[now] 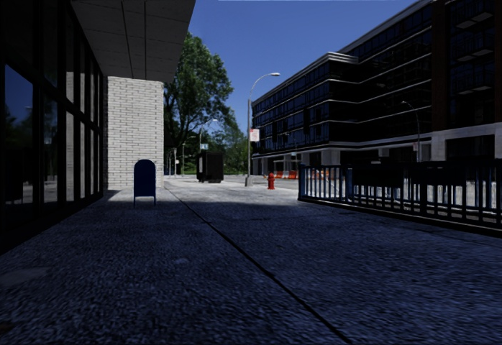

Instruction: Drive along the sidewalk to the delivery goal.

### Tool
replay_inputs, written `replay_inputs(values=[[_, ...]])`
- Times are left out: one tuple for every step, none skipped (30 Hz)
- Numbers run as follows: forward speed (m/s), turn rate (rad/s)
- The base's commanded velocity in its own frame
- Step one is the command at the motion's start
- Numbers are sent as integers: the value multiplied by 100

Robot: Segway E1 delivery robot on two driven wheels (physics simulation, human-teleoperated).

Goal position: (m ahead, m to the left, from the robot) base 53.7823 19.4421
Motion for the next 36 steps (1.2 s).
replay_inputs(values=[[200, 0], [200, -11], [200, -38], [200, -52], [200, -52], [200, -56], [200, -63], [200, -67], [200, -67], [200, -68], [200, -68], [200, -68], [200, -68], [200, -68], [200, 0], [200, 0], [200, 0], [200, 0], [200, 0], [200, 0], [200, 0], [200, 0], [200, 0], [200, 0], [200, 0], [200, 0], [200, 0], [200, 0], [200, 1], [200, 19], [200, 38], [200, 38], [200, 43], [200, 45], [200, 46], [200, 46]])
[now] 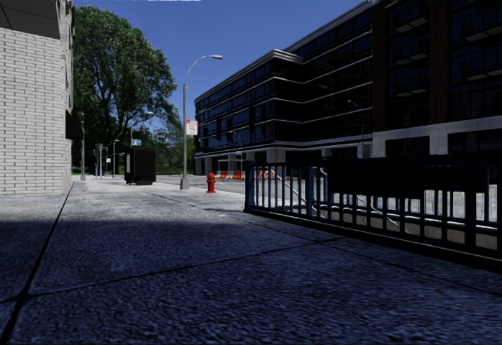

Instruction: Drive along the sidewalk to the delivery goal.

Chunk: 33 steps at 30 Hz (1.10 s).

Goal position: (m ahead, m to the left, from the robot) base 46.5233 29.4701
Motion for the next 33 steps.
replay_inputs(values=[[200, 53], [200, 61], [200, 66], [200, 66], [200, 68], [200, 69], [200, 69], [200, 69], [200, 69], [200, 69], [200, 69], [200, 69], [200, 69], [200, 69], [200, 69], [200, 69], [200, 69], [200, 69], [200, 69], [200, 68], [200, 58], [200, 58], [200, 0], [200, 0], [200, 0], [200, 0], [200, 0], [200, 0], [200, 0], [200, 0], [200, 0], [200, 0], [200, 0]])
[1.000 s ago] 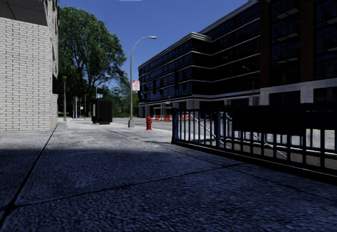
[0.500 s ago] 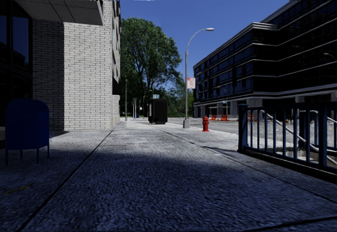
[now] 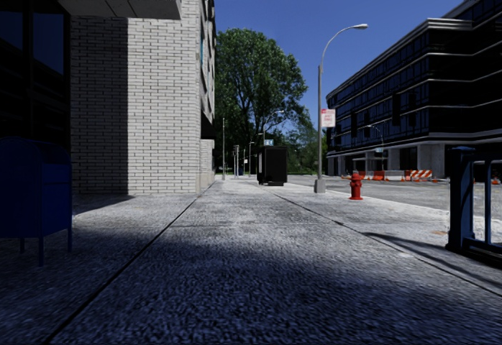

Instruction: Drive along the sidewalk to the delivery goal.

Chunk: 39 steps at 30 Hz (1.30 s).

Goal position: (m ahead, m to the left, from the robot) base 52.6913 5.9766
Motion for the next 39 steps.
replay_inputs(values=[[200, 0], [200, 0], [200, 0], [200, 0], [200, 0], [200, 0], [200, 0], [200, 0], [200, 0], [200, 0], [200, 0], [200, 0], [200, 0], [200, 0], [200, 0], [200, 0], [200, 0], [200, 0], [200, 0], [200, 0], [200, 0], [200, 0], [200, 0], [200, 0], [200, 0], [200, 0], [200, 0], [200, 0], [200, 0], [200, 0], [200, 0], [200, 0], [200, 0], [200, 11], [200, 29], [200, 29], [200, 35], [200, 36], [200, 36]])
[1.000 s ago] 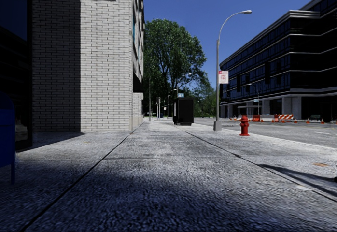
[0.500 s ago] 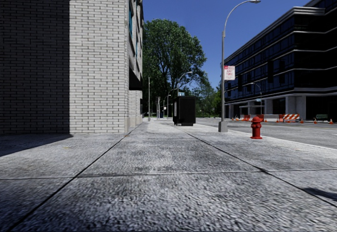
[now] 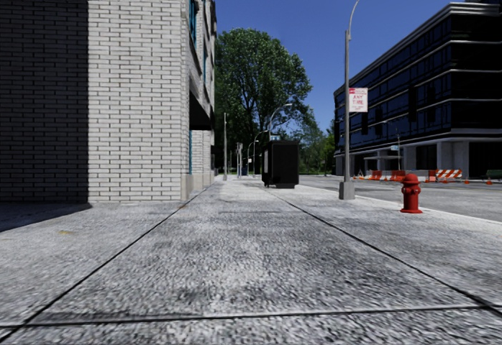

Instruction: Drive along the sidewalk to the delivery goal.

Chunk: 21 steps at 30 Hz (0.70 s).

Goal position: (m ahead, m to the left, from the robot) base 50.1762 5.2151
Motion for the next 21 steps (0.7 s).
replay_inputs(values=[[200, 36], [200, 32], [200, 3], [200, 0], [200, 0], [200, 0], [200, 0], [200, 0], [200, 0], [200, 0], [200, 0], [200, 0], [200, 0], [200, 0], [200, 0], [200, 0], [200, 1], [200, 7], [200, 7], [200, 16], [200, 26]])
